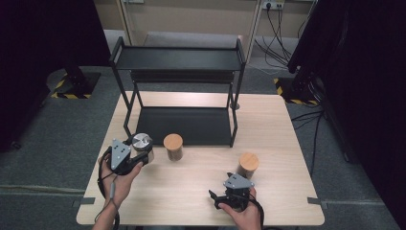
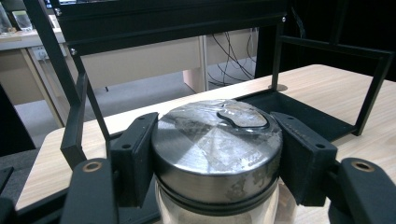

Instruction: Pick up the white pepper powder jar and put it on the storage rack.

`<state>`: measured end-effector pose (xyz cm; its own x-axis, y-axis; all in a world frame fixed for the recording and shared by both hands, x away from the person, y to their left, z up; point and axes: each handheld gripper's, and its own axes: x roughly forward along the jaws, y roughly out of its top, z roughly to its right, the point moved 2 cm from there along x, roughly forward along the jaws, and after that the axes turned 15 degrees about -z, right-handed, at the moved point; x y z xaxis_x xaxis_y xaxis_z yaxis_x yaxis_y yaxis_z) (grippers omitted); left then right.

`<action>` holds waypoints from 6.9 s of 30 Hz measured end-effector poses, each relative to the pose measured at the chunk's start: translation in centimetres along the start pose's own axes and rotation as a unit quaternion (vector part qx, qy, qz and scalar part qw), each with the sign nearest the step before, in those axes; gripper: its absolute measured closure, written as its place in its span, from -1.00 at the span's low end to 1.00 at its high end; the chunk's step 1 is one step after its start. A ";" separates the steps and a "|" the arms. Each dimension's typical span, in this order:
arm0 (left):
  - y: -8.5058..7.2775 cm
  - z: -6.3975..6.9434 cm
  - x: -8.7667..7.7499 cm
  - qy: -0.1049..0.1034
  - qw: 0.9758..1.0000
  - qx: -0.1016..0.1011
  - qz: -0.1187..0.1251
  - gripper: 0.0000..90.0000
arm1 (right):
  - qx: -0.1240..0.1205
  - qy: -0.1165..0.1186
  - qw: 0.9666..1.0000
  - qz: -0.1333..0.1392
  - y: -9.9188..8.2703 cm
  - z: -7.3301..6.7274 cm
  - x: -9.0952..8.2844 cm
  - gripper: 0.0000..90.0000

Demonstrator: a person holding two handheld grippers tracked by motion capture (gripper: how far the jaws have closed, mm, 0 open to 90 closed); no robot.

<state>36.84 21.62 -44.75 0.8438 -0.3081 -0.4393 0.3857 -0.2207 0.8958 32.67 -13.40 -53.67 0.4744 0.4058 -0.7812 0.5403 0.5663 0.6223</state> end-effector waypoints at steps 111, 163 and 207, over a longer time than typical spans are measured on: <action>5.6 -3.7 9.8 0.054 0.997 -0.030 -0.048 -0.23 | -0.004 0.000 1.000 0.005 -0.1 -0.1 -0.1 -0.86; 4.2 -4.0 15.1 0.056 0.993 -0.039 -0.094 -0.23 | -0.008 0.003 1.000 0.004 -0.1 -0.2 -0.1 -0.86; 3.6 -3.8 15.6 0.056 0.992 -0.054 -0.094 -0.35 | -0.012 0.002 1.000 0.002 -0.1 -0.3 -0.1 -0.86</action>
<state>52.82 19.52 -48.09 0.7867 -0.1638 -0.5952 0.5734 -0.1633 0.8028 32.38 -13.30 -53.67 0.4726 0.4110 -0.7796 0.5225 0.5817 0.6234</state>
